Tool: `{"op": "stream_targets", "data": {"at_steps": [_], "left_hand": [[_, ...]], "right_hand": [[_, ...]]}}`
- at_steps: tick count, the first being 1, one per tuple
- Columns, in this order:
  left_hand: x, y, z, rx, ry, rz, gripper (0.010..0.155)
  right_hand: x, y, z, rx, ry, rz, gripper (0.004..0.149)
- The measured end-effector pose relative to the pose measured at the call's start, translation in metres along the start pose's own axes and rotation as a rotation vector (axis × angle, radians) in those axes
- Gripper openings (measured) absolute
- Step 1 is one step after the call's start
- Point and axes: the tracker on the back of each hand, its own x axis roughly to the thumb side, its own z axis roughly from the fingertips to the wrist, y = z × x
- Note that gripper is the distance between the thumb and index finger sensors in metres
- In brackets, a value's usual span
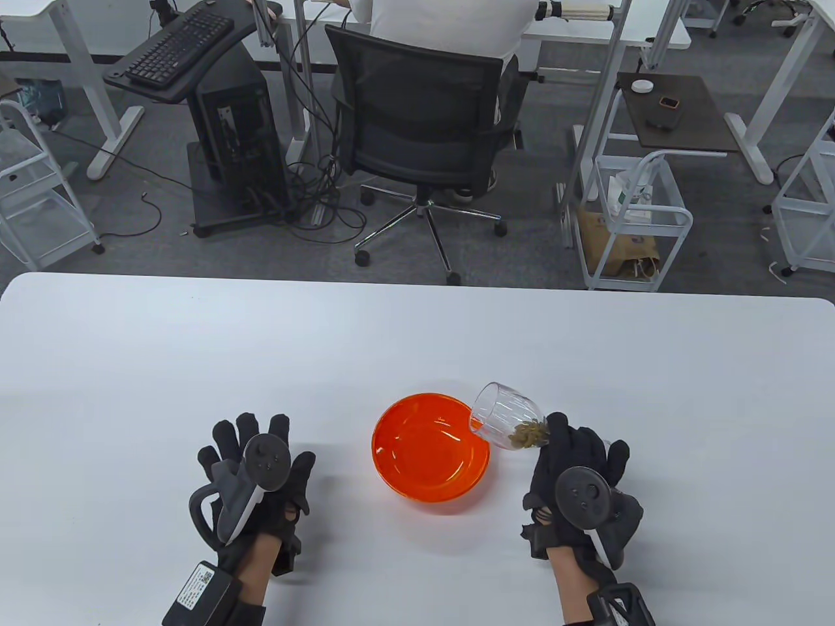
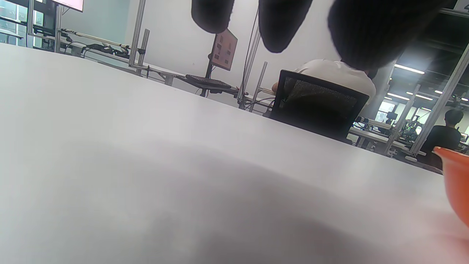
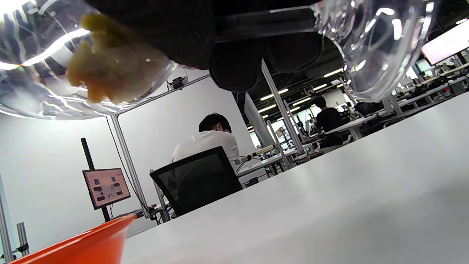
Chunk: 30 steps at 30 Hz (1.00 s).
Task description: Pour raisins from wine glass into the bowl
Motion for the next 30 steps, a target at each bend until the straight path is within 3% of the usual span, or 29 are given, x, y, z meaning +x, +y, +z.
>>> {"op": "stream_targets", "data": {"at_steps": [17, 30], "left_hand": [[0.001, -0.001, 0.0, -0.002, -0.002, -0.004, 0.076], [0.002, -0.003, 0.001, -0.062, -0.017, -0.005, 0.08]], "right_hand": [[0.015, 0.003, 0.004, -0.023, -0.124, 0.179, 0.047], [0.027, 0.004, 0.008, -0.042, -0.197, 0.276, 0.046]]}}
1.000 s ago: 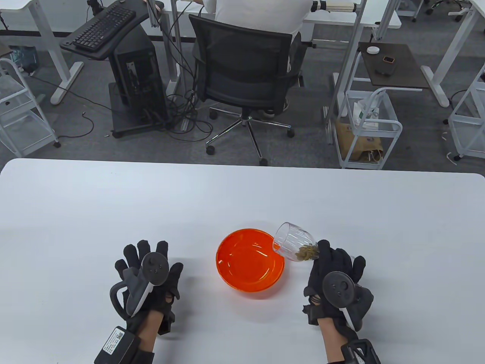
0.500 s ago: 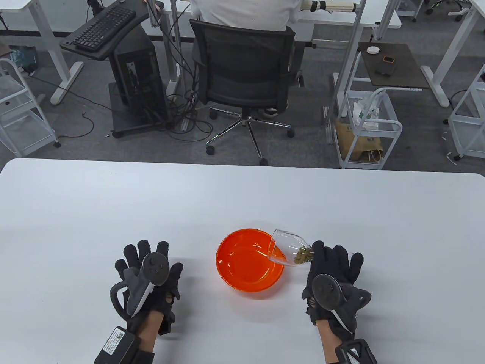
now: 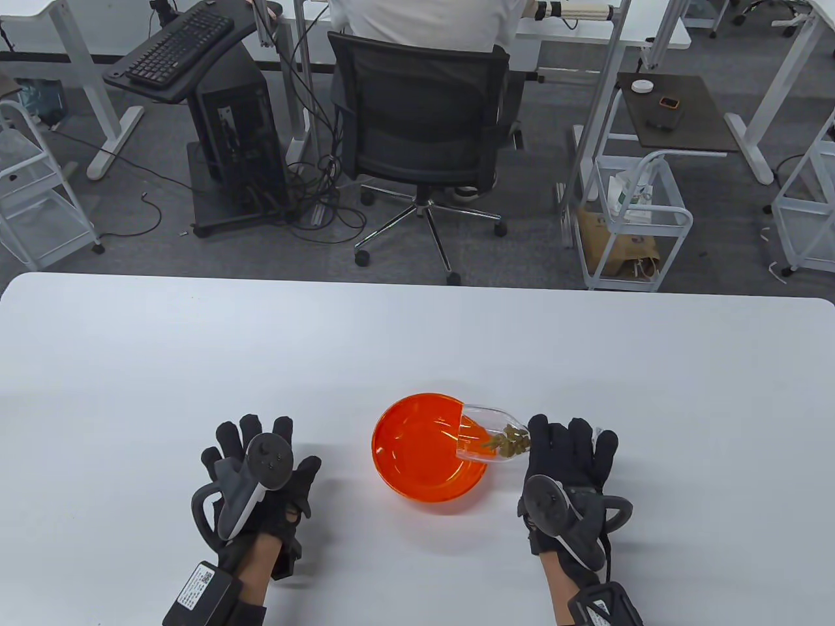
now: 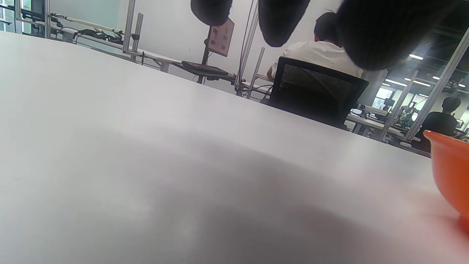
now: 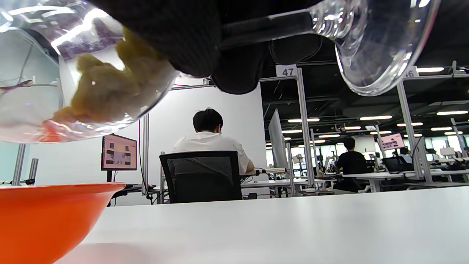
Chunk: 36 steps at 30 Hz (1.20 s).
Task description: Pour raisins from wine glass into the bowl
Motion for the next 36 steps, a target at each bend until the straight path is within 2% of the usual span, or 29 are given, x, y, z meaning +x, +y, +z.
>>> {"op": "stream_targets", "data": {"at_steps": [36], "left_hand": [[0.002, -0.003, -0.001, -0.034, -0.012, -0.015, 0.078]], "right_hand": [[0.03, -0.007, 0.003, -0.06, -0.159, 0.224, 0.044]]}}
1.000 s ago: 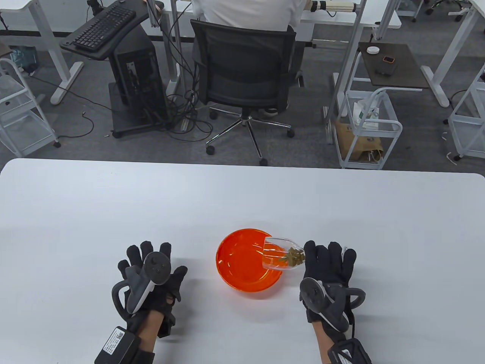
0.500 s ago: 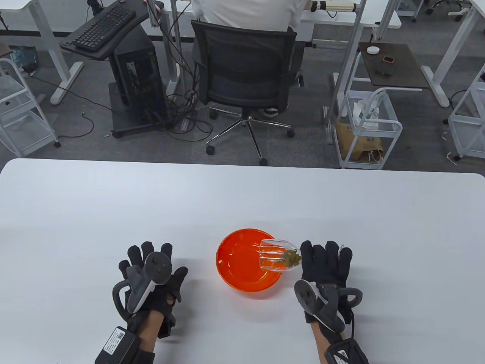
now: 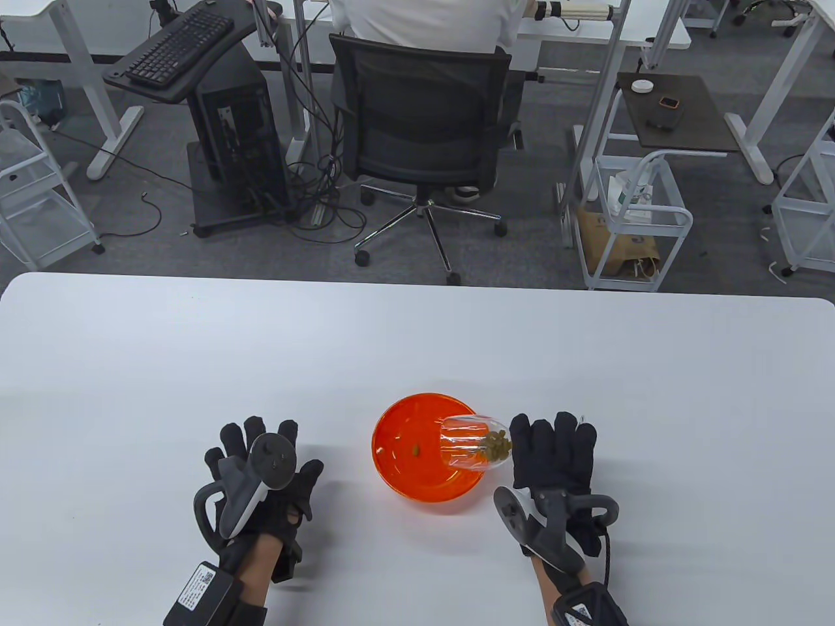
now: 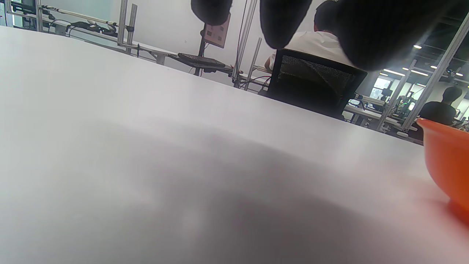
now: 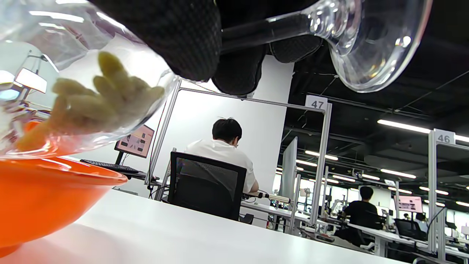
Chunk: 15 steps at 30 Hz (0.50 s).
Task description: Pour raisins from wine glass into the bowl
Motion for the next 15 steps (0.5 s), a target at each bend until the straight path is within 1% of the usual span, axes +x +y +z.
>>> {"op": "stream_targets", "data": {"at_steps": [15], "left_hand": [[-0.0001, 0.0001, 0.0, -0.003, 0.006, -0.004, 0.078]], "right_hand": [[0.0068, -0.0061, -0.0011, -0.024, -0.041, 0.068, 0.044]]}}
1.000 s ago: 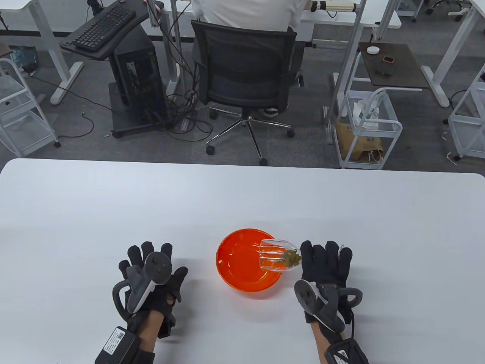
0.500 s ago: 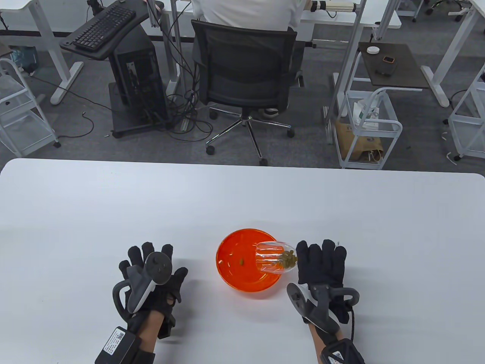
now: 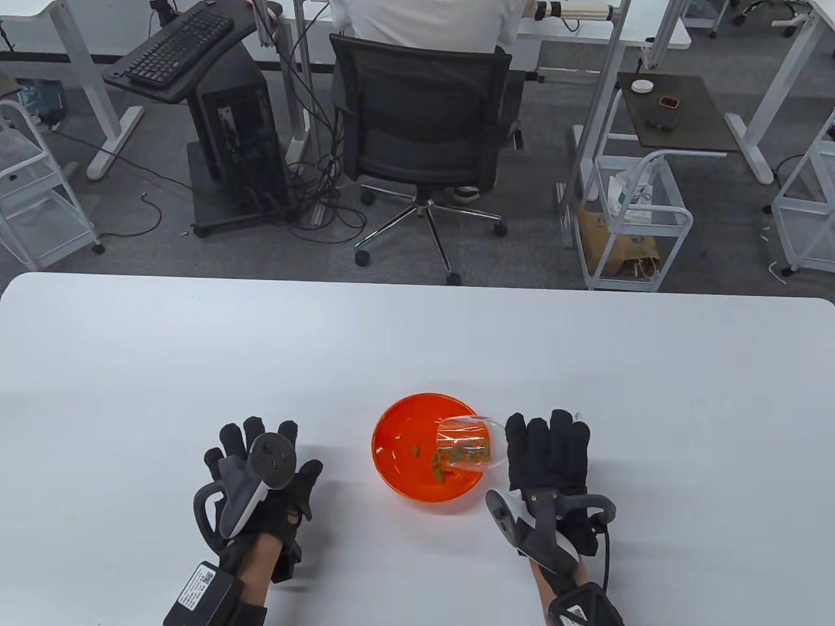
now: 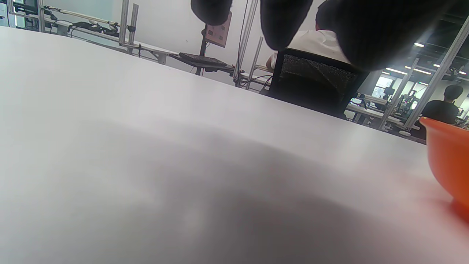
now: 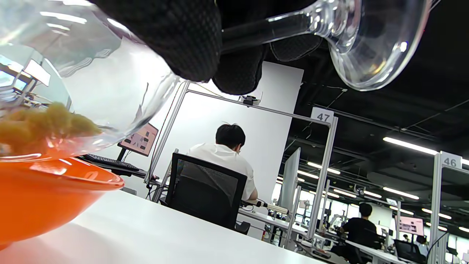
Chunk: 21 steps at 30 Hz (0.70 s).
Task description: Pour raisins from wine glass into the bowl
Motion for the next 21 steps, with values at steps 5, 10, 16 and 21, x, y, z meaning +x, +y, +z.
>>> {"op": "stream_targets", "data": {"at_steps": [5, 10, 16, 21], "left_hand": [[0.0, 0.0, 0.0, -0.007, 0.003, -0.005, 0.078], [-0.001, 0.0, 0.0, -0.004, 0.007, -0.002, 0.077], [-0.002, 0.001, 0.0, -0.004, 0.01, -0.002, 0.077], [-0.003, 0.002, -0.001, -0.01, 0.016, 0.004, 0.077]], "right_hand": [[0.003, -0.002, -0.001, -0.011, -0.017, 0.028, 0.044], [0.008, -0.007, -0.001, -0.033, -0.044, 0.056, 0.044], [0.011, -0.013, -0.001, -0.056, -0.056, 0.068, 0.044], [0.001, -0.014, -0.002, -0.029, 0.031, -0.044, 0.044]]}}
